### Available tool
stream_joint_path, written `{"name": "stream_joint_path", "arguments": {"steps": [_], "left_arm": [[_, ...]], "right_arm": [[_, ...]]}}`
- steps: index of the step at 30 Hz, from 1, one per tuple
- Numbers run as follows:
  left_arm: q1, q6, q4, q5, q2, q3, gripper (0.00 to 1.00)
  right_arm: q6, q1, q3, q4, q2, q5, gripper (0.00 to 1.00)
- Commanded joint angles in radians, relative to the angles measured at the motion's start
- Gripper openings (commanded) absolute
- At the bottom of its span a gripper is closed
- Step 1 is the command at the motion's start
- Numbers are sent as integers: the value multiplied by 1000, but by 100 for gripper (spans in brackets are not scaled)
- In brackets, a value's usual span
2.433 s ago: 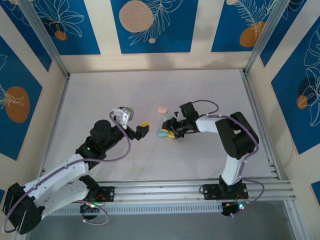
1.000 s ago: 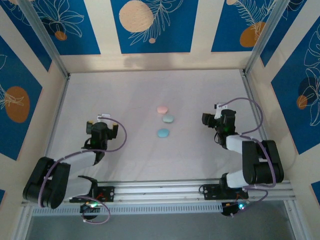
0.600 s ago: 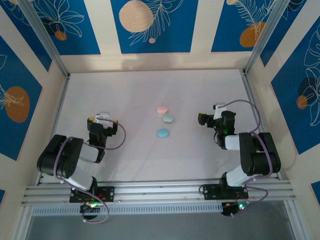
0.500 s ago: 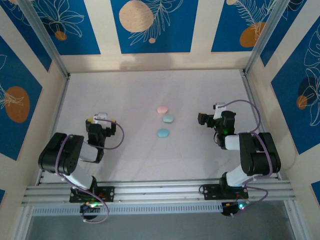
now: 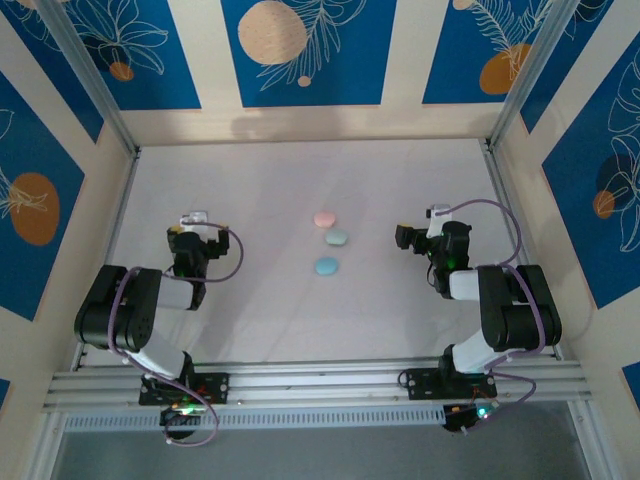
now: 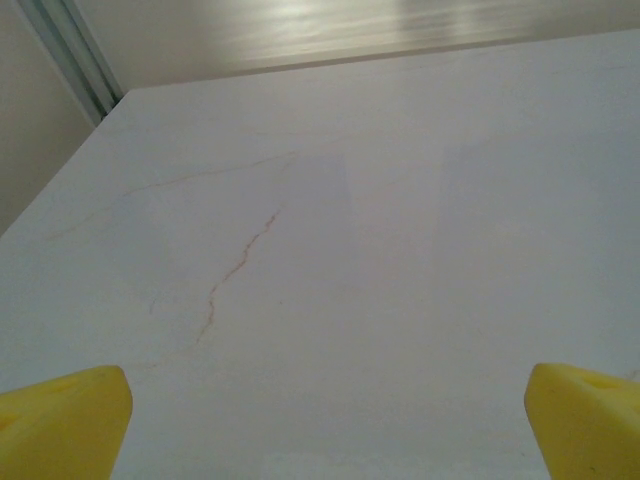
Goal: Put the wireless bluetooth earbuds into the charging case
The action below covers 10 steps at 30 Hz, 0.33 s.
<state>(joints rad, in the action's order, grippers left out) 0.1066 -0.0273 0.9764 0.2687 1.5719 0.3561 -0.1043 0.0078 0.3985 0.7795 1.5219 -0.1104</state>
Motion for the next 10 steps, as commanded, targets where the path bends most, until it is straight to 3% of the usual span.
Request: {"name": "stream_joint_path", "arguments": {"steps": [1, 10], "left_arm": [[-11, 16, 0, -18, -12, -3, 100], [-11, 4, 1, -45, -10, -2, 100]], "right_arm": [[12, 17, 5, 49, -1, -41, 99], [3, -2, 16, 29, 0, 3, 99]]}}
